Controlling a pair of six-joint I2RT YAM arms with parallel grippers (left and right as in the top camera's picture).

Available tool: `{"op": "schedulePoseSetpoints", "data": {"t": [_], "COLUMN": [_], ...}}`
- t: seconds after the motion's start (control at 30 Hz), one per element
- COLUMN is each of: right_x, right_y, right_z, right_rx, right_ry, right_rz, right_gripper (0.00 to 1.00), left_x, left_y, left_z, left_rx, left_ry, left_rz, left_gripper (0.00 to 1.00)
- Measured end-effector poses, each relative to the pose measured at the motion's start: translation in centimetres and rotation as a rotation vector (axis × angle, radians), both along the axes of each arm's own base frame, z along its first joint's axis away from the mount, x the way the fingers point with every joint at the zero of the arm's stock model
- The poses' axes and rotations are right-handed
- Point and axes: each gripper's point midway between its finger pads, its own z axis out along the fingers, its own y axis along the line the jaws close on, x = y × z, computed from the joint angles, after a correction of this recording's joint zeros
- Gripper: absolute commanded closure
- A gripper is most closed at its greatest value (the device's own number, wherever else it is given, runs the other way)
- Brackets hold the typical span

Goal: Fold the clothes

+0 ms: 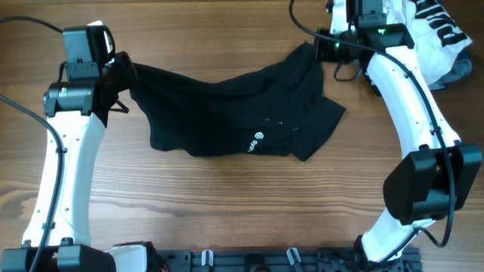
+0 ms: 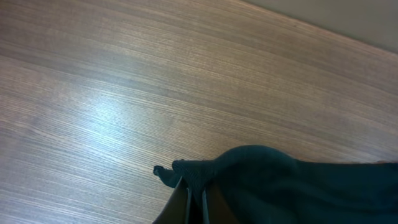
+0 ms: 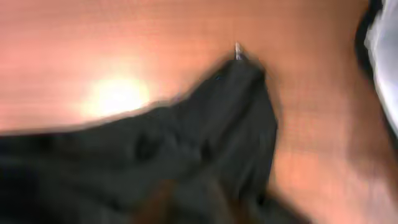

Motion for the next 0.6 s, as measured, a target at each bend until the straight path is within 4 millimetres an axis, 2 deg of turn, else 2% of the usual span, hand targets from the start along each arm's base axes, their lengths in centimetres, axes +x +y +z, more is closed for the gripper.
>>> {"op": "schedulePoseSetpoints", "data": {"t": [0.07, 0.2, 0.3, 0.47, 0.5, 0.53, 0.6], "right_x": [-2.1, -6.8, -9.0, -12.2, -12.4, -13.8, -14.9], "right_y": [-0.2, -0.6, -0.5, 1.5, 1.7, 2.6, 3.3], "right_z": [-1.2, -3.3, -5.1, -9.3, -9.5, -11.2, -12.8], "right_rx": [-0.01, -0.03, -0.037, -0.03, -0.029, -0.02, -0.013], "right_ry": [0.101, 0.307, 0.397, 0.497, 0.502, 0.539, 0.559], "right_rz": [-0.003, -0.005, -0.003, 0.025, 0.029, 0.041, 0.046], "right_gripper": [0.32, 0.34, 0.37, 0.43, 0.45, 0.46, 0.47], "left_x": [0.0, 0.2, 0.3, 0.5, 0.6, 0.6, 0.7], "left_y": [0.0, 0.0, 0.0, 0.0, 0.0, 0.0, 0.0], "left_z": [-0.1, -0.7, -1.4, -2.3, -2.4, -2.4, -2.3], "left_rx": [0.0, -0.001, -0.001, -0.002, -0.002, -0.002, -0.002], "left_ry": [0.002, 0.019, 0.036, 0.061, 0.063, 0.061, 0.056], "left_rz": [0.0, 0.0, 0.0, 0.0, 0.0, 0.0, 0.0], "left_gripper": [0.96, 0.96, 0.96, 0.96, 0.96, 0.96, 0.96]}}
